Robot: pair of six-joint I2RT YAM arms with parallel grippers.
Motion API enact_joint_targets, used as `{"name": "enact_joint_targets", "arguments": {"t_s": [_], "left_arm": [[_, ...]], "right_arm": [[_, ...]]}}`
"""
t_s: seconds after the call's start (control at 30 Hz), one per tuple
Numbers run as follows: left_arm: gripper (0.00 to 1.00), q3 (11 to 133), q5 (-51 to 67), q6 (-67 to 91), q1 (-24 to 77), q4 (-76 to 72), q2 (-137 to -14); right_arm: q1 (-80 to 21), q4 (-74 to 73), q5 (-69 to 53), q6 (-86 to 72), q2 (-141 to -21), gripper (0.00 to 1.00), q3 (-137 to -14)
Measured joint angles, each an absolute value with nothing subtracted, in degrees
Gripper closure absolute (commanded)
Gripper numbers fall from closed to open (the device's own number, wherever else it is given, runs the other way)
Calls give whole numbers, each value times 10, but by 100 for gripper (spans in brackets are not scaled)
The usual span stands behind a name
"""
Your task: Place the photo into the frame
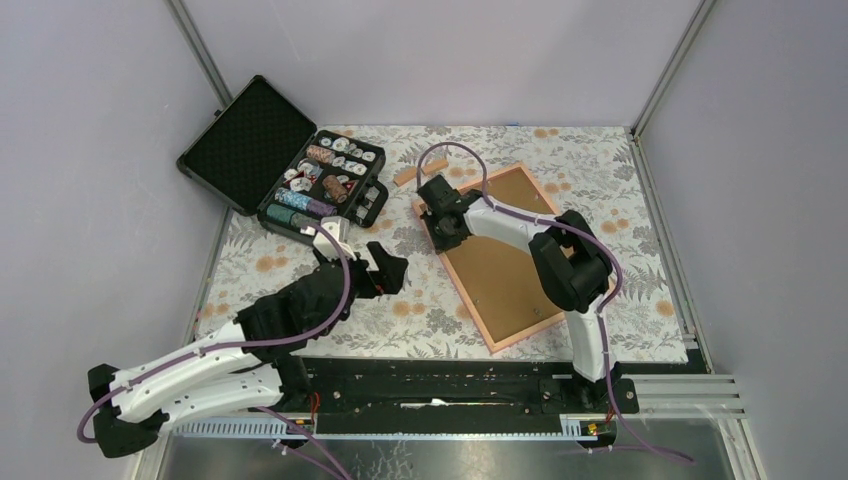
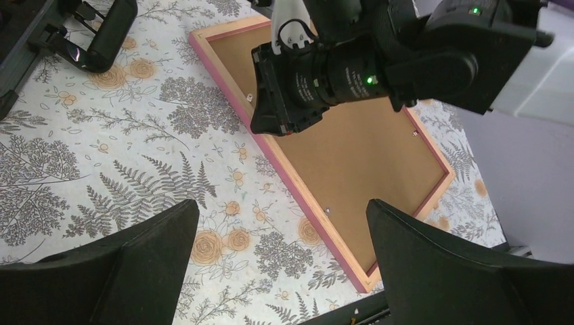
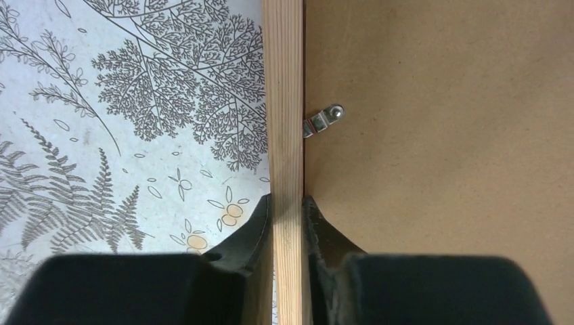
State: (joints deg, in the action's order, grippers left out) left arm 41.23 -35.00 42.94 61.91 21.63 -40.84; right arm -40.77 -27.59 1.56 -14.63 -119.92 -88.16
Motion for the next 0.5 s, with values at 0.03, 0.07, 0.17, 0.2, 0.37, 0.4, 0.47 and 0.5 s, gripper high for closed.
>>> {"name": "enact_joint_targets", "arguments": {"t_s": [0.03, 0.07, 0.17, 0.2, 0.37, 0.4, 0.47, 0.5], "left_arm": [[1, 417, -350, 432, 619, 221, -408], [1, 422, -350, 436, 619, 227, -407], [1, 445, -341, 451, 619, 250, -401], [1, 454, -336, 456, 619, 254, -398], [1, 487, -322, 470, 619, 261, -371], [1, 490, -323, 470, 619, 261, -366], [1, 492, -324, 473, 619, 261, -359], [1, 492, -324, 477, 619, 263, -357]], "right_arm": [[-413, -270, 27, -139, -1195, 95, -875], [-416, -260, 37, -132, -1189, 97, -866], [-428, -213, 61, -109, -1162, 100, -816], [-432, -189, 65, -100, -1145, 100, -787], [-452, -110, 20, -40, -1039, 100, -633], [-455, -97, 7, -27, -1014, 100, -601], [-458, -86, -13, -10, -990, 100, -571], [-458, -81, -23, -2, -983, 100, -562]]}}
